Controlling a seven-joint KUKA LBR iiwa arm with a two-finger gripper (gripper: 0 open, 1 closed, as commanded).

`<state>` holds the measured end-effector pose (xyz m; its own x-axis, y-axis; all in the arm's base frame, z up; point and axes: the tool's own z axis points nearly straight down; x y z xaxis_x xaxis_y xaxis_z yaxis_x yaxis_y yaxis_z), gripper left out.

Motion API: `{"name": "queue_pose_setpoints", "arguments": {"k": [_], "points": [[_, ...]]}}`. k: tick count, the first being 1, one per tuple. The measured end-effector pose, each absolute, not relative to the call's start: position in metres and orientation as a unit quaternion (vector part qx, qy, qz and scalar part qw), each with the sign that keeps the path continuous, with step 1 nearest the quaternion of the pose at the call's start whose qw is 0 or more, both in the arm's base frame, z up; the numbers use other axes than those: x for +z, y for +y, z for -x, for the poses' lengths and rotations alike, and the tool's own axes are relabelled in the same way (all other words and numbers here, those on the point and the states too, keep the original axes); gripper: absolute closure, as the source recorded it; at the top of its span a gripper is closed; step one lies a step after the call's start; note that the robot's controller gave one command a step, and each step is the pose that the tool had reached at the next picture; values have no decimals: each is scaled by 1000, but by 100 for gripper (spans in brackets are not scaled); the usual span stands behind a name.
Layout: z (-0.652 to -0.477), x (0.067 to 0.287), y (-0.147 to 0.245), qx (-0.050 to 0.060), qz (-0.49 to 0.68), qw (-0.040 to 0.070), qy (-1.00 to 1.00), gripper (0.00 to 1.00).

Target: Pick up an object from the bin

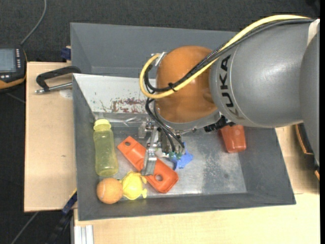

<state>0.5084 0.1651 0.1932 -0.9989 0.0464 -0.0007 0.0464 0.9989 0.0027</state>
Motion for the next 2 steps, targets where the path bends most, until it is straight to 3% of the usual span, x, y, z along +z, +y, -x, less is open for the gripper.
{"name": "queue_pose_setpoints", "arguments": {"k": [1, 2], "points": [[-501, 169, 148, 1, 25, -2, 1000, 0], [-542, 149, 123, 3, -6, 4, 1000, 0]]}}
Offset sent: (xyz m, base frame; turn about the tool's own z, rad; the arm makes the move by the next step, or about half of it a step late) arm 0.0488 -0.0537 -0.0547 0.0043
